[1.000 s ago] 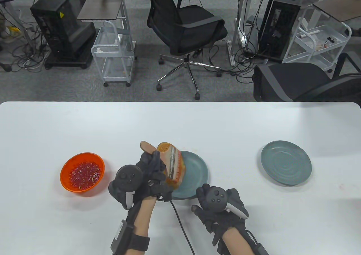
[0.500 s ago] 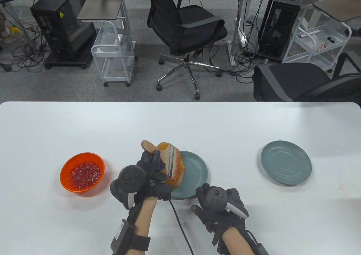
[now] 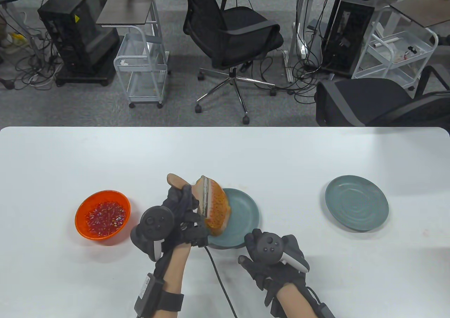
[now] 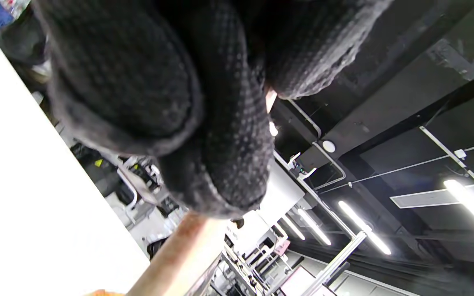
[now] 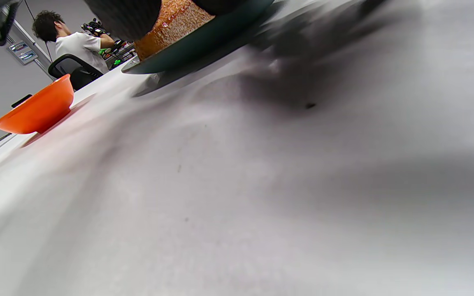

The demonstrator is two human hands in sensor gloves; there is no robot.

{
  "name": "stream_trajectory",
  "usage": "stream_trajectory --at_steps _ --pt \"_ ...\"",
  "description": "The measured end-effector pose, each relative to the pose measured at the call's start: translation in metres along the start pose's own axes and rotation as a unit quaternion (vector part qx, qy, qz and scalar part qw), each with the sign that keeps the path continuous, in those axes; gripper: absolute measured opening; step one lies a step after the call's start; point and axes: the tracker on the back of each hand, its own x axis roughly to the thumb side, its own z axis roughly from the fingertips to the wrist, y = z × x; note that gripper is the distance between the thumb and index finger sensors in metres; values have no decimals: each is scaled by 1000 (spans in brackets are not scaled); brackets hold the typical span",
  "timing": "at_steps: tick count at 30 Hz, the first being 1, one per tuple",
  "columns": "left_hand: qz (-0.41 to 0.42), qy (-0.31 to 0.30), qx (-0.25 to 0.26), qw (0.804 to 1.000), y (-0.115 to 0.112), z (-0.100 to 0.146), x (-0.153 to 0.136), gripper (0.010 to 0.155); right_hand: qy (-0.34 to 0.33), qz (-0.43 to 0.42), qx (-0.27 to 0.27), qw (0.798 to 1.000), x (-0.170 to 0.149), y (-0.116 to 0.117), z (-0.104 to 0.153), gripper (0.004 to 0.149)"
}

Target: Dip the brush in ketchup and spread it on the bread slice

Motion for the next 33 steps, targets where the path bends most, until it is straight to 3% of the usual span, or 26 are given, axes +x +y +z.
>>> stream_trajectory --at_steps 4,11,14,20,26,33 --pt "8 24 -30 999 -8 -1 -11 49 -2 1 0 1000 0 0 0 69" --pt "-41 23 39 998 17 -6 -16 49 0 -1 1 1000 0 0 0 69" --pt "31 56 19 998 13 -4 -21 50 1 -3 2 1000 0 0 0 69" --pt "53 85 -19 995 -5 -3 -26 50 -1 -2 2 1000 -1 0 0 69" --pt "-39 48 59 996 15 -5 -24 50 0 -5 4 1000 -1 0 0 69" --pt "46 57 -4 997 -1 -1 -20 50 1 -4 4 1000 0 0 -1 69"
